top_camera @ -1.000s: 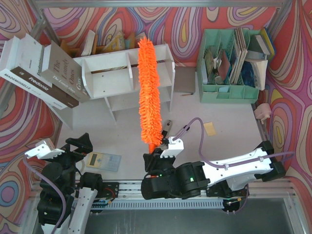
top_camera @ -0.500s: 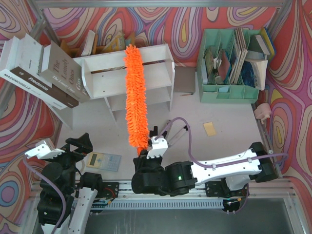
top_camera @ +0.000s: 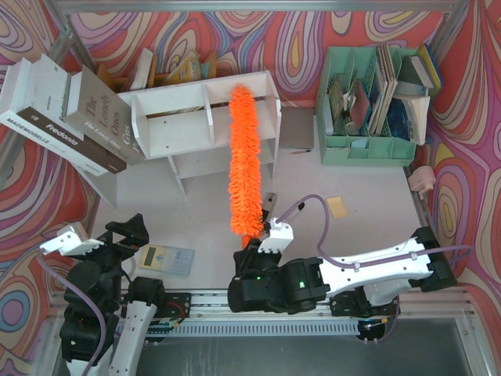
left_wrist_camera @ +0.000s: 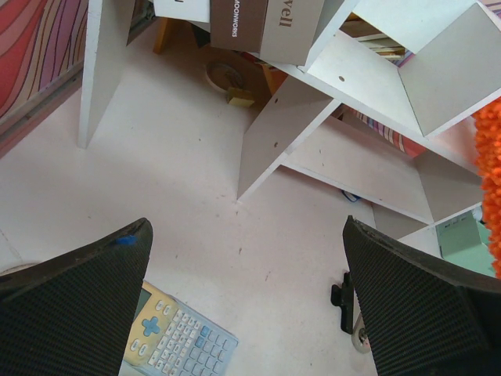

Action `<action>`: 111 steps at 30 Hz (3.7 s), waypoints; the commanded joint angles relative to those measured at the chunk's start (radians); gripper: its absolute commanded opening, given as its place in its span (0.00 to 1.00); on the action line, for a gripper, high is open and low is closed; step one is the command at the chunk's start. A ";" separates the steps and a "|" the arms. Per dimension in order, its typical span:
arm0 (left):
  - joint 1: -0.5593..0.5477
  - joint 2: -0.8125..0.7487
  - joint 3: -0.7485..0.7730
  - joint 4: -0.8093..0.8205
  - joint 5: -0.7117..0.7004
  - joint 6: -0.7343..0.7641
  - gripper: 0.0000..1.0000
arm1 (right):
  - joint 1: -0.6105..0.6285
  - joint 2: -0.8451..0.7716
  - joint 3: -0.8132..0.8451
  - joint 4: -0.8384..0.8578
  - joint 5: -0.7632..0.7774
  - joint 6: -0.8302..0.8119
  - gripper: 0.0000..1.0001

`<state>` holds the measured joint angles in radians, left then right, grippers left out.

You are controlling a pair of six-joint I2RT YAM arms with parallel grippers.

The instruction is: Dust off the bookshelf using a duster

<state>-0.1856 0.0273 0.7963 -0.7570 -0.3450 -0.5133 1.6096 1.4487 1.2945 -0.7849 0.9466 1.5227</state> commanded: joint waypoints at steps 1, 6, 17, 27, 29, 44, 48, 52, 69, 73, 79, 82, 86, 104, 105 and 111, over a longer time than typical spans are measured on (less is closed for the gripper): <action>-0.008 0.006 -0.005 0.006 0.006 -0.004 0.99 | 0.002 -0.041 -0.006 -0.192 0.089 0.241 0.00; -0.008 0.005 -0.005 0.005 0.006 -0.007 0.98 | 0.003 -0.016 0.018 -0.317 0.085 0.362 0.00; -0.008 0.008 -0.005 0.006 0.006 -0.007 0.99 | -0.049 -0.024 -0.047 0.242 -0.093 -0.209 0.00; -0.008 0.009 -0.005 0.005 0.004 -0.007 0.99 | -0.060 -0.012 -0.005 -0.033 -0.040 0.066 0.00; -0.008 0.009 -0.005 0.005 0.004 -0.007 0.98 | -0.060 -0.025 -0.008 -0.157 -0.018 0.211 0.00; -0.008 0.011 -0.005 0.005 0.003 -0.007 0.98 | -0.067 -0.047 -0.065 0.366 -0.135 -0.336 0.00; -0.008 0.013 -0.006 0.006 0.003 -0.007 0.98 | -0.075 -0.012 -0.035 0.340 -0.150 -0.333 0.00; -0.008 0.024 -0.006 0.008 0.010 -0.006 0.99 | -0.078 -0.059 -0.066 0.255 -0.104 -0.234 0.00; -0.008 0.020 -0.005 0.004 0.008 -0.010 0.99 | -0.077 -0.138 -0.069 0.007 0.041 -0.004 0.00; -0.008 0.026 -0.005 0.004 0.011 -0.009 0.99 | -0.077 -0.171 -0.069 0.006 0.077 -0.032 0.00; -0.008 0.026 -0.004 0.004 0.010 -0.008 0.99 | -0.077 -0.225 -0.072 0.045 0.111 -0.109 0.00; -0.008 0.025 -0.005 0.004 0.009 -0.009 0.99 | -0.077 -0.236 -0.066 0.054 0.114 -0.132 0.00; -0.008 0.026 -0.005 0.005 0.009 -0.008 0.99 | -0.077 -0.235 -0.074 0.046 0.103 -0.111 0.00; -0.008 0.024 -0.005 0.004 0.009 -0.008 0.99 | -0.079 -0.182 -0.130 -0.034 0.019 0.055 0.00; -0.008 0.023 -0.005 0.004 0.009 -0.008 0.98 | -0.079 -0.184 -0.120 -0.030 0.027 0.034 0.00; -0.008 0.024 -0.005 0.005 0.010 -0.008 0.99 | -0.079 -0.217 -0.095 0.138 0.049 -0.177 0.00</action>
<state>-0.1856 0.0490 0.7963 -0.7574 -0.3382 -0.5167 1.5364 1.2652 1.1618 -0.7769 0.9112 1.5040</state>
